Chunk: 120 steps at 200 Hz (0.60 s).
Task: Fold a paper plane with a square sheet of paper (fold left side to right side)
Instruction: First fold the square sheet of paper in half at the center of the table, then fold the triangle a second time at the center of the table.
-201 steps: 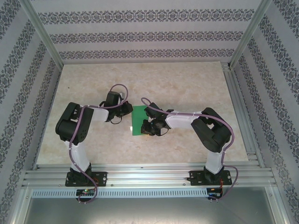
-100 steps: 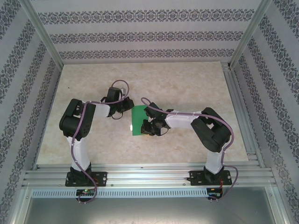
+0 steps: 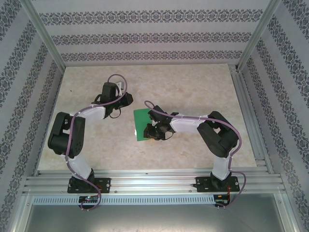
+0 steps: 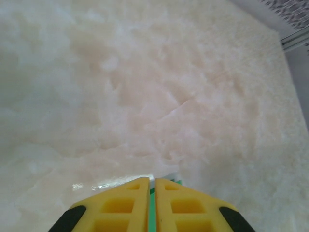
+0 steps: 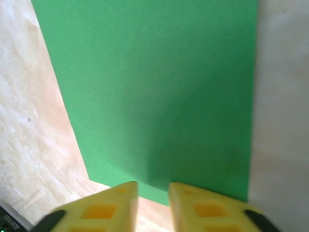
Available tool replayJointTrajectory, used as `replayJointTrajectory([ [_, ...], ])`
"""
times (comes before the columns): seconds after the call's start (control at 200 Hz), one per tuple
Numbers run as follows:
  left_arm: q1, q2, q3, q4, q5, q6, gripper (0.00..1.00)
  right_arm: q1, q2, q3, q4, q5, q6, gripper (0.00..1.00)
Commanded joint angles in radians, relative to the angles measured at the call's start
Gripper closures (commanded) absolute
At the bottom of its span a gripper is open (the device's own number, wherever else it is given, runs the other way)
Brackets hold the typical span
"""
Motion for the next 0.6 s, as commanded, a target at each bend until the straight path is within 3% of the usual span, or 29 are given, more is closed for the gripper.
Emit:
replayJointTrajectory([
  [0.0,0.005,-0.153,-0.039,-0.094,-0.011,0.083,0.83,0.007,-0.046,0.045,-0.069,0.086,-0.067,0.64],
  [0.25,-0.067,-0.469,-0.292,-0.176,0.016,0.067,0.74,-0.103,-0.178,0.054,-0.100,0.096,-0.161,0.46],
  [0.45,-0.101,-0.667,-0.526,-0.085,-0.005,-0.023,0.62,-0.201,-0.083,0.092,-0.061,-0.041,-0.235,0.41],
  [0.594,-0.101,-0.664,-0.579,-0.039,0.053,-0.069,0.60,-0.224,-0.012,0.128,-0.016,-0.092,-0.240,0.39],
])
